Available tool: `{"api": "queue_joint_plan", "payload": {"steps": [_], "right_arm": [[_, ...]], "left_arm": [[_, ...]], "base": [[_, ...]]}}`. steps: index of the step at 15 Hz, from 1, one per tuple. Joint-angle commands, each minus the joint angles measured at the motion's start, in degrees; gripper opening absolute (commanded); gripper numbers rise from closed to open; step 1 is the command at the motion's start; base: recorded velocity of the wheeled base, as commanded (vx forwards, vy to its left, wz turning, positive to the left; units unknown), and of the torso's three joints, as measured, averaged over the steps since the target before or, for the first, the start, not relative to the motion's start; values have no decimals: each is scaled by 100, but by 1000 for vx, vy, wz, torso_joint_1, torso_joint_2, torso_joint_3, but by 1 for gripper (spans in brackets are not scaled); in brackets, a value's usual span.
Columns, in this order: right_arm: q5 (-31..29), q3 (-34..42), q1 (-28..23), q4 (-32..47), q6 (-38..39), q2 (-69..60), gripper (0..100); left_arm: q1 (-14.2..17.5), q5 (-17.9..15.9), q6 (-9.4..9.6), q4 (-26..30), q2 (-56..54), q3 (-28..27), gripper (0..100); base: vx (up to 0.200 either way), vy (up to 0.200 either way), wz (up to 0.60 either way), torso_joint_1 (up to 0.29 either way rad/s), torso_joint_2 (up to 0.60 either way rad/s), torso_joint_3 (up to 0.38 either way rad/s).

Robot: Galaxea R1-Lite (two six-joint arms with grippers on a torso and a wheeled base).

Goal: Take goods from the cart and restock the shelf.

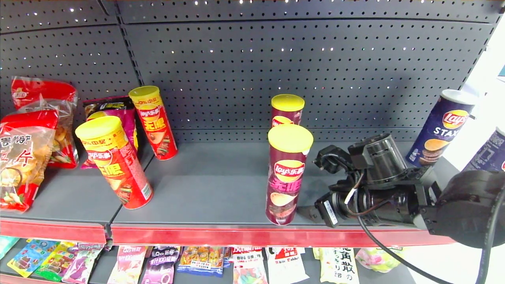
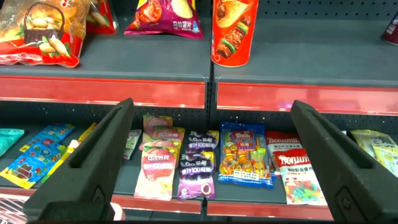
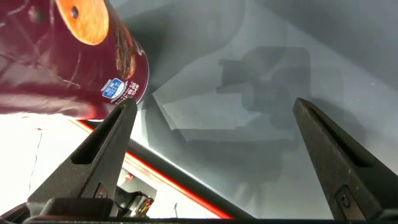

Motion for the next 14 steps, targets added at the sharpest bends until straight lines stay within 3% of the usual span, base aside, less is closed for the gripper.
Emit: {"api": "queue_joint_plan", "payload": {"steps": [1, 14], "right_arm": [[1, -20, 11, -2, -8, 55, 100], [1, -100, 143, -10, 0, 99, 100]], "left_arm": [[-1, 2, -2, -2, 2, 0, 100], [-1, 2, -2, -2, 2, 0, 100]], "base": [[0, 0, 0, 0, 0, 0], [0, 0, 0, 0, 0, 0]]}}
